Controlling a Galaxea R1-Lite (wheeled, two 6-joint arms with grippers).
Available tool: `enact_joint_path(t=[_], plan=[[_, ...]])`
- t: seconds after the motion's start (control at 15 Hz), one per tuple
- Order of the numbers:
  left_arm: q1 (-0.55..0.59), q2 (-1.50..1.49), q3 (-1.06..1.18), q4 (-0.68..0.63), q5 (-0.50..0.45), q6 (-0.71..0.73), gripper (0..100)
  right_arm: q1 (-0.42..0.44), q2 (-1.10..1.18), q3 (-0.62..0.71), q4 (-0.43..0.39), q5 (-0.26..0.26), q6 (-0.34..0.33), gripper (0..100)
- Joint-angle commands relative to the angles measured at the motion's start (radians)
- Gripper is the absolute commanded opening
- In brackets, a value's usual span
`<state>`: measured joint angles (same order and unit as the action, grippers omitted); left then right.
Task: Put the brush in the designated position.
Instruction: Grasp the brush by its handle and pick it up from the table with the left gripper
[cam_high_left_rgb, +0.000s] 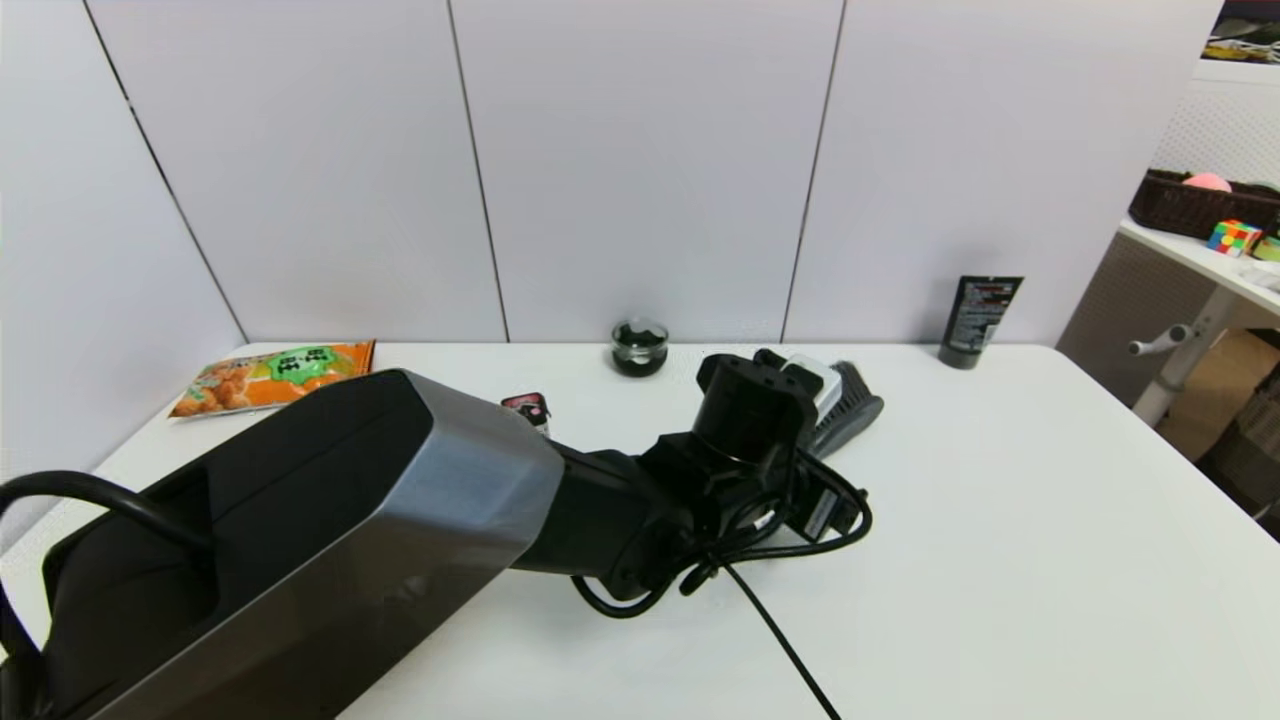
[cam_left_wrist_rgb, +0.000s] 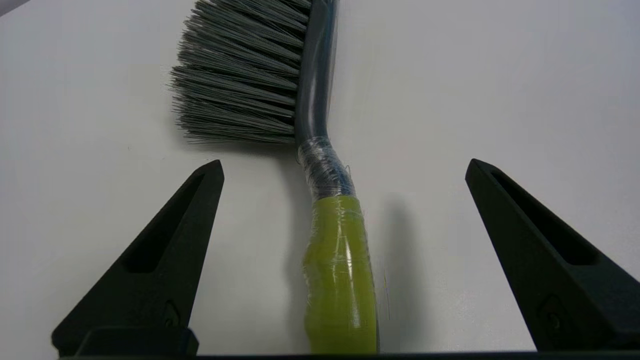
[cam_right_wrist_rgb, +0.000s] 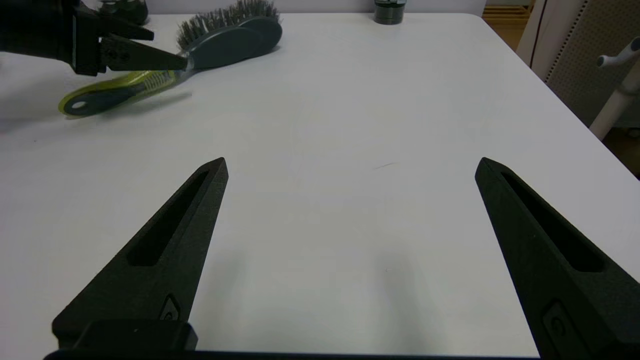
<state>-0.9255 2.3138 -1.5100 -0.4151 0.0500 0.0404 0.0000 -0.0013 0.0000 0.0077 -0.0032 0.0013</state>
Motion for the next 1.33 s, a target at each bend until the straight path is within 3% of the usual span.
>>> enact_joint_path(t=[0.07,0.6,0.67,1.07,1.33], plan=[[0.001,0.039,-0.012,-0.002,0.001,0.004,100,0.0,0.001,0.002,0.0,0.0,0.0,100],[0.013,0.079,-0.032,-0.005,0.002,-0.002,100,0.0,0.001,0.002,0.0,0.0,0.0,100],[0.013,0.082,-0.032,-0.004,0.002,-0.004,0,0.0,0.001,0.002,0.0,0.0,0.0,100],[0.022,0.07,-0.029,0.036,0.001,0.012,0,0.0,0.001,0.002,0.0,0.0,0.0,100],[0.027,0.033,-0.033,0.197,-0.006,0.075,0,0.0,0.001,0.002,0.0,0.0,0.0,100]])
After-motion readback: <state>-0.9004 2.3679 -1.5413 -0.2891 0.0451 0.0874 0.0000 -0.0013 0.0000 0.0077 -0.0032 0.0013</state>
